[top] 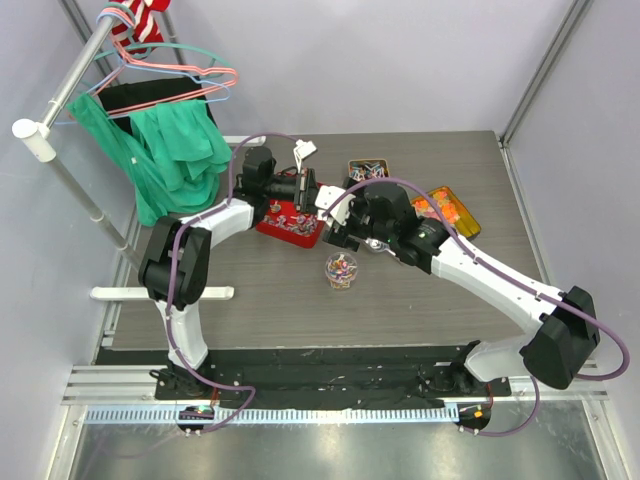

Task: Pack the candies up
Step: Adjust the bottle lid at the center of the board.

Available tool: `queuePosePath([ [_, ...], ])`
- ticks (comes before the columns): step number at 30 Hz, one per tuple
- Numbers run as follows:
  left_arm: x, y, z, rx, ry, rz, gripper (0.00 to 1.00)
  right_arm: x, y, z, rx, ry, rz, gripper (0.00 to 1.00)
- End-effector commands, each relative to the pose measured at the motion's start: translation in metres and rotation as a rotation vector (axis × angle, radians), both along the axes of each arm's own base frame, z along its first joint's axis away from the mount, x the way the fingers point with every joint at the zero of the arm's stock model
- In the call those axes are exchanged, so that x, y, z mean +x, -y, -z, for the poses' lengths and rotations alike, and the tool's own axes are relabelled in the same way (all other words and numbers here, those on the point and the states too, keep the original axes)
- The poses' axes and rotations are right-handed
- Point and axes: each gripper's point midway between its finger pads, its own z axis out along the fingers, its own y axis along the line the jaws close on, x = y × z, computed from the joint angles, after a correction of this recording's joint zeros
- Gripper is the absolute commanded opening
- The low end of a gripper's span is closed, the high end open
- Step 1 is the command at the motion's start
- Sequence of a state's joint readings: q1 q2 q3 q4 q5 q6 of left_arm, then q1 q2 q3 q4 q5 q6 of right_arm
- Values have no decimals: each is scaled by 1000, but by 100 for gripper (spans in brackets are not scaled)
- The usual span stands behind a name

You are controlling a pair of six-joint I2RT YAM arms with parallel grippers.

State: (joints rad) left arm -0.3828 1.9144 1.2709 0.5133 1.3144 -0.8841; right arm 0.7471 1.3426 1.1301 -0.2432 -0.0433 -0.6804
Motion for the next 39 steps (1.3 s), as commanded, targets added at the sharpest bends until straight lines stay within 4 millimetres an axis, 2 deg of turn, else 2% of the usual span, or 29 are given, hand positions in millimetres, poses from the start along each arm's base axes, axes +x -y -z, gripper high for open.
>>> queuePosePath([
  [1,0,-1,-9,-29,48,12,0,1,-10,-13,21,38,-23,93],
  [12,-2,-1,-14,-55,42,23,0,3,-9,-8,6,42,-11,93],
  [20,-2,-1,-16,-72,47,32,0,5,-8,-6,2,54,-2,88],
  [23,-2,-1,-18,-77,38,33,0,5,-8,-7,3,57,-2,83],
  [27,-3,-1,-17,-79,42,37,0,4,-9,-9,5,56,-5,69],
  [30,0,-3,-18,-83,48,21,0,5,-7,-12,7,60,4,63],
  [34,8,-10,-27,-95,77,-16,9,4,-6,-16,10,63,5,63],
  [39,26,-31,-41,-104,121,-92,13,4,4,-19,2,77,42,63],
])
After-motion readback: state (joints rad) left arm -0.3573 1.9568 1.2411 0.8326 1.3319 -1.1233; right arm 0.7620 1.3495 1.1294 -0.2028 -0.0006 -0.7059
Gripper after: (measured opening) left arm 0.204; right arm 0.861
